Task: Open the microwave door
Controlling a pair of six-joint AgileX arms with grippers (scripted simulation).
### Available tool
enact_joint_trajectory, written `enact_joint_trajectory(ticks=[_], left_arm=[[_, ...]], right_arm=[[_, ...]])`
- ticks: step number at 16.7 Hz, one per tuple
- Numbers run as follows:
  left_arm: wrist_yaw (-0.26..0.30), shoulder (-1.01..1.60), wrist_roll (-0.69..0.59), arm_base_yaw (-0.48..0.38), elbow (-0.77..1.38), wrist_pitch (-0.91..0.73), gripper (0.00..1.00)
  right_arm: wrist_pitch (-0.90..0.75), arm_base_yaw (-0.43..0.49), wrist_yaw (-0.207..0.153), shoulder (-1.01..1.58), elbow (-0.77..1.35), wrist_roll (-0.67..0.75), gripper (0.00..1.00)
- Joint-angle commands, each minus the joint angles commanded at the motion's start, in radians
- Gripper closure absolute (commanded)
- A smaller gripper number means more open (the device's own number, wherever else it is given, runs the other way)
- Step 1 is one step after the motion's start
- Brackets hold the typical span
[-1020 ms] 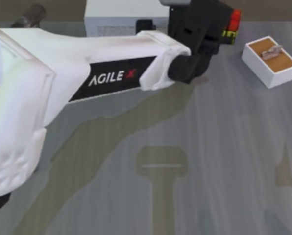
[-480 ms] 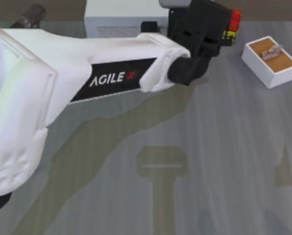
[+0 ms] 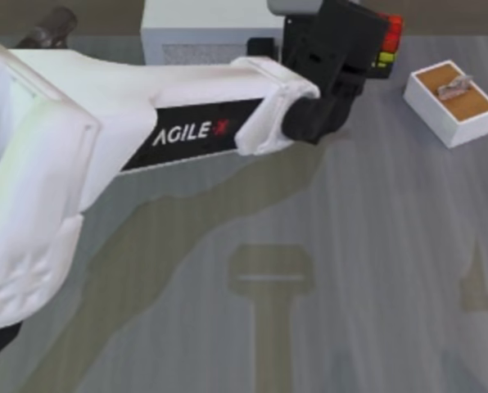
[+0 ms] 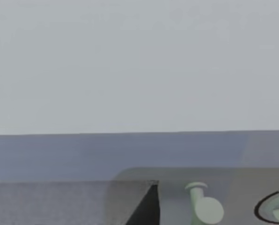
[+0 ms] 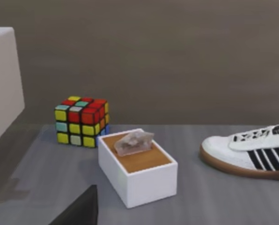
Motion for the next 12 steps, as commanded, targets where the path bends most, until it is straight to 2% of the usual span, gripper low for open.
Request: enact_joint_trajectory(ticks=[7,8,12], left_arm=[[0.000,0.000,0.000,0.000,0.000,0.000,1.00],[-0.009,-0.035,0.005,-0.067,-0.026,-0.003,1.00],[0.009,-0.003,-0.013,-0.064,0.040,-0.070,1.00]], right_arm=[[0.000,0.000,0.000,0.000,0.000,0.000,0.00],[0.000,0.000,0.000,0.000,0.000,0.000,0.00],[0.000,0.000,0.000,0.000,0.000,0.000,0.00]])
